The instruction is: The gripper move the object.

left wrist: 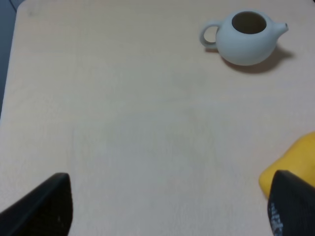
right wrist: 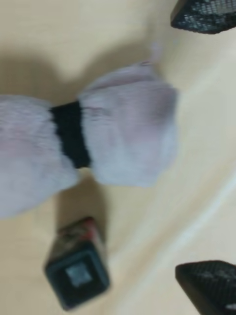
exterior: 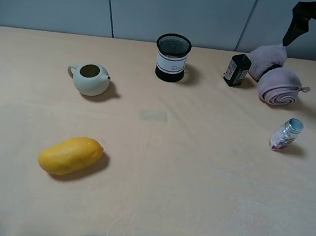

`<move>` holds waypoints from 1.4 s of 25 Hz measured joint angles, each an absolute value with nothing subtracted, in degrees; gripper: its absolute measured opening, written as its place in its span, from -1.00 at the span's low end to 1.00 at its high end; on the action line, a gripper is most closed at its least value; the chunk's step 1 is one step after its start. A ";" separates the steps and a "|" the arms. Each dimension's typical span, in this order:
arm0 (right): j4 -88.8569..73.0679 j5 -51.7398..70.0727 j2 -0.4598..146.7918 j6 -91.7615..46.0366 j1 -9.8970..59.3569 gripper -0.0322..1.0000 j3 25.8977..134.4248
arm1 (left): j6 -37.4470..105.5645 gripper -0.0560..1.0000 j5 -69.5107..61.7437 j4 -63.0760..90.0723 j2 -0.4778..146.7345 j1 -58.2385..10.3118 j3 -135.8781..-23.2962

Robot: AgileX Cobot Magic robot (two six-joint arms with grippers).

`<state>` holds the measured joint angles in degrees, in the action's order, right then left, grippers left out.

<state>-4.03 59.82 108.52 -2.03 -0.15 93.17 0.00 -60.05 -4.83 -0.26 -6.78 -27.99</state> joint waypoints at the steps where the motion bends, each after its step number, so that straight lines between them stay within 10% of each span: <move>1: -4.03 61.13 107.38 -2.03 -0.15 0.40 93.17 | 0.00 0.60 -60.05 -4.83 -0.26 -6.78 -27.99; 35: -6.00 69.75 46.59 -1.27 -0.15 0.40 62.88 | 0.00 0.60 -60.05 -4.83 -0.26 -6.78 -27.99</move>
